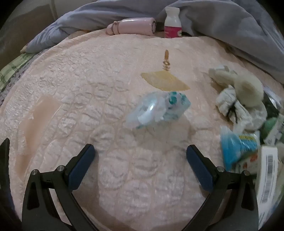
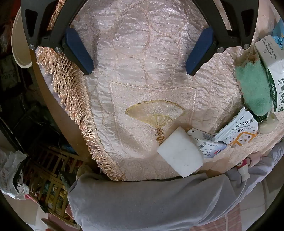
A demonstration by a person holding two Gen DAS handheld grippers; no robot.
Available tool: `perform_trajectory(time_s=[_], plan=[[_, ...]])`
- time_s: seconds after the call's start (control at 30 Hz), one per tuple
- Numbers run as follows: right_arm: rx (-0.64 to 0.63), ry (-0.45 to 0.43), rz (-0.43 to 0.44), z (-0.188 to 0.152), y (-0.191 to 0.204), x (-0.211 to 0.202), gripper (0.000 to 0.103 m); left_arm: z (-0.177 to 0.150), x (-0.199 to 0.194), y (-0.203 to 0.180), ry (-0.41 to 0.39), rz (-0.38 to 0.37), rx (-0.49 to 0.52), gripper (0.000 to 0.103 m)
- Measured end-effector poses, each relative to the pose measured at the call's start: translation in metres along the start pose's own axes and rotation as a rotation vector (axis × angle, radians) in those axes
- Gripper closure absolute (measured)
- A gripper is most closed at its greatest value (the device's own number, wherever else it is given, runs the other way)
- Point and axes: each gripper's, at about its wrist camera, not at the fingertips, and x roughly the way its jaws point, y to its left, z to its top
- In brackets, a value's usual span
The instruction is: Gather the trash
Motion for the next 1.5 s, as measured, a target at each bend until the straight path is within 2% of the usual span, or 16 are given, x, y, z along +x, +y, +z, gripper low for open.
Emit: perform_trajectory(time_s=[0.1, 0.2, 0.33, 0.4, 0.53, 0.7, 0.9, 1.2, 1.5], plan=[[-0.001, 0.005, -0.001, 0.001, 0.0, 0.0, 0.0, -0.013, -0.034, 0.002, -0.052, 0.001, -0.032, 0.001], [0.0, 0.012, 0.015, 0.0, -0.001, 0.0, 0.0, -0.023, -0.066, 0.016, -0.127, -0.041, -0.066, 0.001], [-0.041, 0.095, 0.066, 0.001, 0.0, -0.005, 0.0, -0.028, -0.111, 0.015, -0.196, -0.044, -0.038, 0.001], [-0.022, 0.089, 0.058, -0.003, 0.0, -0.02, 0.0, -0.028, -0.126, 0.011, -0.215, -0.054, -0.02, 0.001], [0.027, 0.023, 0.038, -0.019, 0.002, -0.058, 0.0, -0.041, -0.157, -0.01, -0.276, -0.048, 0.017, 0.001], [0.052, -0.084, 0.116, -0.036, 0.015, -0.117, 0.0, -0.059, -0.183, -0.036, -0.343, -0.046, 0.072, 0.001], [0.029, -0.207, 0.126, -0.035, 0.04, -0.163, 0.0, -0.069, -0.207, -0.059, -0.382, -0.078, 0.111, 0.001], [-0.012, -0.299, 0.123, -0.038, 0.066, -0.196, 0.0, -0.076, -0.226, -0.066, -0.422, -0.097, 0.108, 0.001], [-0.014, -0.324, 0.134, -0.038, 0.071, -0.204, 0.0, -0.078, -0.233, -0.064, -0.441, -0.097, 0.096, 0.001]])
